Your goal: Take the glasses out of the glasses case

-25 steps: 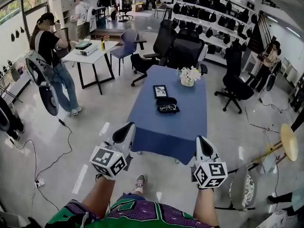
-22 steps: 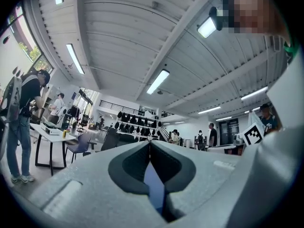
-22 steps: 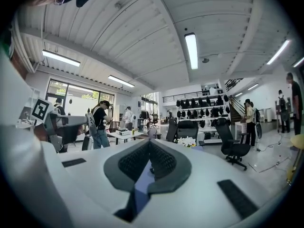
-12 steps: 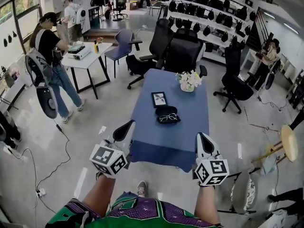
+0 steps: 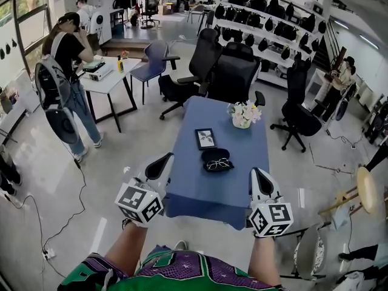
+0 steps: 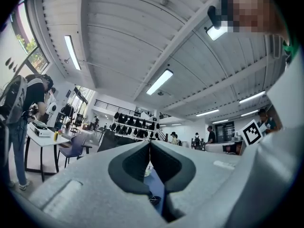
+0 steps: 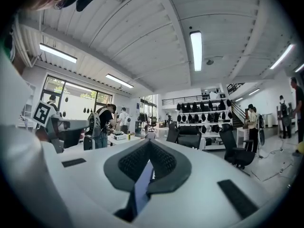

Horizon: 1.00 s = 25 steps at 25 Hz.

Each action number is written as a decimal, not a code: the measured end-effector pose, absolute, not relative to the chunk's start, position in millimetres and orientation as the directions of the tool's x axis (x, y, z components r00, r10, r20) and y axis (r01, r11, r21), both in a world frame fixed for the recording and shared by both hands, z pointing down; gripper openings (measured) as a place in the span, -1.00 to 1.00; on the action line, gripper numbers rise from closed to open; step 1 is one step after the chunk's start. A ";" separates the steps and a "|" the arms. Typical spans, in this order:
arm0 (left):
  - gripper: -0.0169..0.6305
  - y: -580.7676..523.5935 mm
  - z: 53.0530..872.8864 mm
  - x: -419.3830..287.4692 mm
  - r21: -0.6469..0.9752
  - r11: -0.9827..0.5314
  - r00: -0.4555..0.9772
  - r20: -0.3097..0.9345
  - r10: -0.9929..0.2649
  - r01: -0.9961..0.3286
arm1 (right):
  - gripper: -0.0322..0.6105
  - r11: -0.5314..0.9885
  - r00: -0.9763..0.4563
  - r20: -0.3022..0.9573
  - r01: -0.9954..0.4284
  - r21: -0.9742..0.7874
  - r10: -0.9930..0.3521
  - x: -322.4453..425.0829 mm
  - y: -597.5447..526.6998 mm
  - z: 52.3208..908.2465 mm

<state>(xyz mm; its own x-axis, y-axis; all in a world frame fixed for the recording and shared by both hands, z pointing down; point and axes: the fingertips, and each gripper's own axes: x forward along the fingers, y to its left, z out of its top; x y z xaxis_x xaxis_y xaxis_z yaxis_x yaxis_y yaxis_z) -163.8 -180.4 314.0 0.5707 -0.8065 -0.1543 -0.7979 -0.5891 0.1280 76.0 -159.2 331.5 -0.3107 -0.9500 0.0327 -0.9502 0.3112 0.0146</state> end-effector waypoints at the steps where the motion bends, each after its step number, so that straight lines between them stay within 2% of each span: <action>1: -0.90 -185.4 315.6 -165.6 0.129 -0.590 0.572 -0.154 -0.806 -0.797 | -0.89 0.312 -0.311 0.035 -0.950 0.014 -0.950 73.9 -163.8 333.2; 10: -0.90 -220.1 328.5 -167.4 0.157 -0.611 0.595 -0.143 -0.791 -0.776 | -0.89 0.333 -0.332 0.074 -0.943 0.003 -0.941 62.5 -195.3 349.2; 17: -0.90 -244.7 345.9 -137.0 0.093 -0.626 0.617 -0.111 -0.779 -0.774 | -0.89 0.332 -0.332 0.101 -0.943 -0.019 -0.938 79.1 -223.6 369.4; 25: -0.90 -286.4 363.0 -97.9 0.135 -0.592 0.587 -0.079 -0.806 -0.795 | -0.89 0.399 -0.398 0.053 -0.917 -0.008 -0.916 99.1 -296.2 356.4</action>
<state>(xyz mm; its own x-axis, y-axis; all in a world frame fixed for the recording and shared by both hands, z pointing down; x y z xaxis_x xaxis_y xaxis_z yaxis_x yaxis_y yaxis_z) -97.9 -286.4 363.0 0.5866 -0.8061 -0.0786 -0.7949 -0.5916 0.1346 99.1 -296.2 356.4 -0.3984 -0.9157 0.0530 -0.9171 0.3986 -0.0079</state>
